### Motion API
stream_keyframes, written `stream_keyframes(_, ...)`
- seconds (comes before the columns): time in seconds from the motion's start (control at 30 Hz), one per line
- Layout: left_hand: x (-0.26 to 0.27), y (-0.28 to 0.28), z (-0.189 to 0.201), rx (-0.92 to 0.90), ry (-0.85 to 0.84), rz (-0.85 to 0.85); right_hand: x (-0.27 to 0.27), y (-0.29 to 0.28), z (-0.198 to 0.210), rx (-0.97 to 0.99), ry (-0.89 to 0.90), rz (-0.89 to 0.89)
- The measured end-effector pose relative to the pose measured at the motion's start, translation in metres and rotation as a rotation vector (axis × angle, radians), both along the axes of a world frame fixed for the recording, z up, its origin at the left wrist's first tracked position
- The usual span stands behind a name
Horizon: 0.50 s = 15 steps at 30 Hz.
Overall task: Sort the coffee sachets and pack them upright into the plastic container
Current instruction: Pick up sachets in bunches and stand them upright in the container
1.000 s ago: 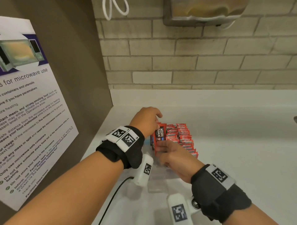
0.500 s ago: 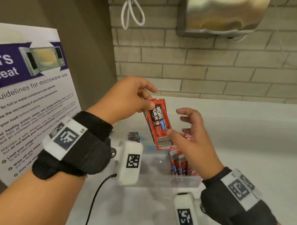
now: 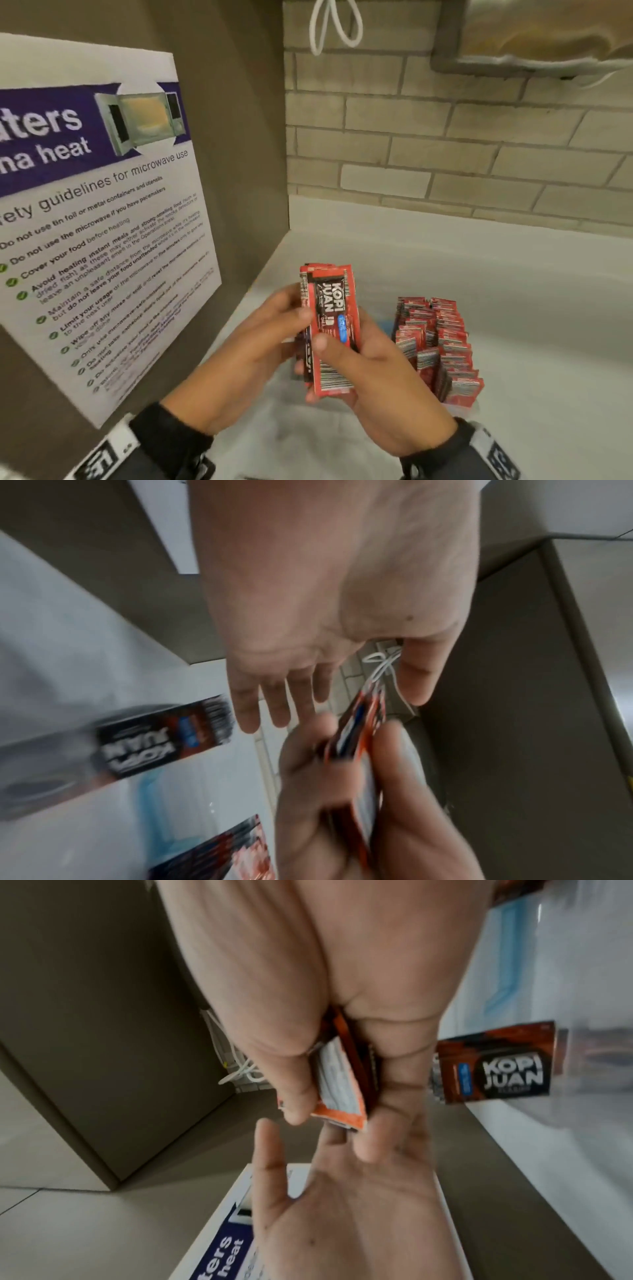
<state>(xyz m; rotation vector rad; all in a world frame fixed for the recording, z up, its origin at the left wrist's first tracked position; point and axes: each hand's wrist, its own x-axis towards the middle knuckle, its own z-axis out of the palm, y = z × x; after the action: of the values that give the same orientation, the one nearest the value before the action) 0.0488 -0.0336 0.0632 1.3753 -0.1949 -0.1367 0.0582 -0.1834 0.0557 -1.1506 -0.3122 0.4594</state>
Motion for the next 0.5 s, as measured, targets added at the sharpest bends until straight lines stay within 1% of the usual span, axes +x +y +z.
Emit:
stream_keyframes(0.07,-0.007,-0.004,-0.009,-0.052,0.050,0.002,0.001,0.011,-0.006,-0.040,-0.045,0.042)
stream_keyframes(0.13,-0.012,-0.003,-0.014,-0.163,0.110,0.060,0.000,0.024,-0.010,-0.123,-0.152,0.038)
stream_keyframes(0.2,-0.016,0.001,-0.014,-0.238,0.120,0.092,-0.001,0.036,-0.013,-0.215,-0.271,0.007)
stream_keyframes(0.27,-0.017,0.006,-0.009,-0.273,0.107,0.130,0.000,0.045,-0.013,-0.368,-0.413,-0.076)
stream_keyframes(0.33,-0.016,0.013,-0.005,-0.275,0.084,0.173,0.000,0.054,-0.011,-0.461,-0.484,-0.211)
stream_keyframes(0.43,-0.011,0.022,0.002,-0.240,0.057,0.211,0.000,0.062,-0.006,-0.478,-0.537,-0.433)
stream_keyframes(0.5,-0.008,0.028,0.004,-0.217,0.044,0.195,-0.001,0.063,-0.003,-0.479,-0.560,-0.505)
